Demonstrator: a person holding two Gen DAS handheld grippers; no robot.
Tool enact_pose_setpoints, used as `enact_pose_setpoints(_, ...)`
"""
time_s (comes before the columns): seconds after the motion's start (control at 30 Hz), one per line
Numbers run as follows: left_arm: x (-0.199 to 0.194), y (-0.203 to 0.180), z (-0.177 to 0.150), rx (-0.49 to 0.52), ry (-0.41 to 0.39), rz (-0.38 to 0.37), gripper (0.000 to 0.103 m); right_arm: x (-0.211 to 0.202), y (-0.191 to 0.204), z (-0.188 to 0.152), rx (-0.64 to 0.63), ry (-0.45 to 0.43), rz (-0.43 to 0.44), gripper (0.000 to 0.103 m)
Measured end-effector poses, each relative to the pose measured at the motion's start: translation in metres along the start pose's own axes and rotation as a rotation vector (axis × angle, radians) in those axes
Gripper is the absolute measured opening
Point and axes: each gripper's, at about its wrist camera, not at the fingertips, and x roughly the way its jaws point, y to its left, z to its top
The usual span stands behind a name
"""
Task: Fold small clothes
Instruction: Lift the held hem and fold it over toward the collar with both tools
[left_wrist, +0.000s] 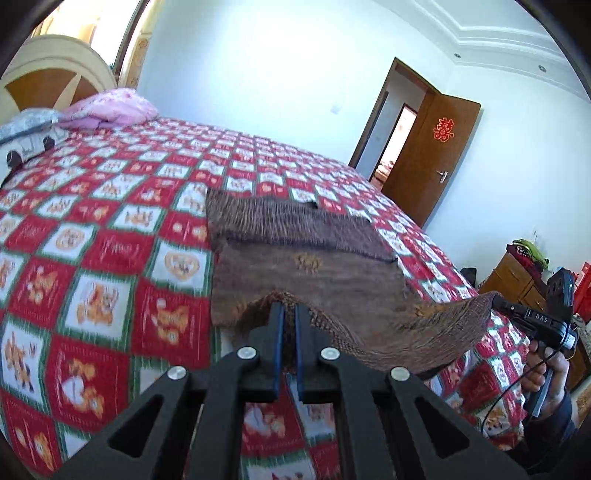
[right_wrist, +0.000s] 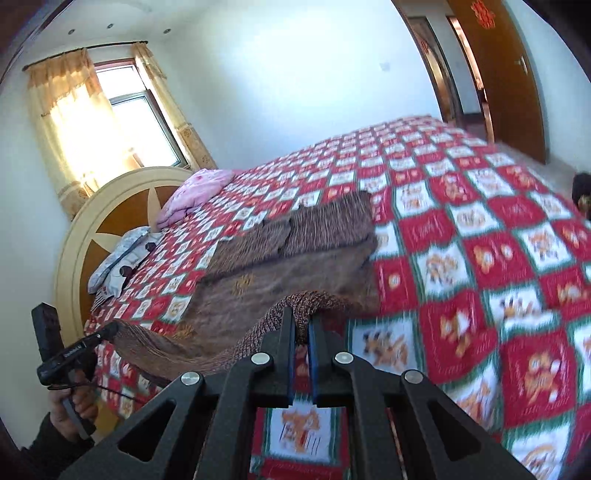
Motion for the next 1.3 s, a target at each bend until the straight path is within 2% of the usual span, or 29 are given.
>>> enact_pose_setpoints(0.27, 0.023, 0.012, 0.042, -0.049, -0.052, -0.012, 0.006, 0.022, -0.002, 0.052, -0.023, -0.044, 0.004, 0.005)
enact_pose_setpoints(0.87, 0.095, 0.043, 0.125, -0.124, -0.068, -0.005, 0.006, 0.112, -0.004, 0.147, -0.071, -0.055, -0.018, 0.005)
enact_pose_setpoints(1.1, 0.143, 0.059, 0.161, -0.116, -0.048, 0.024, 0.006, 0.182, -0.023, 0.184, -0.054, -0.004, -0.064, 0.005)
enact_pose_setpoints(1.3, 0.208, 0.077, 0.171, -0.114, 0.035, 0.067, 0.006, 0.270, -0.061, 0.191, 0.028, 0.124, -0.119, 0.005)
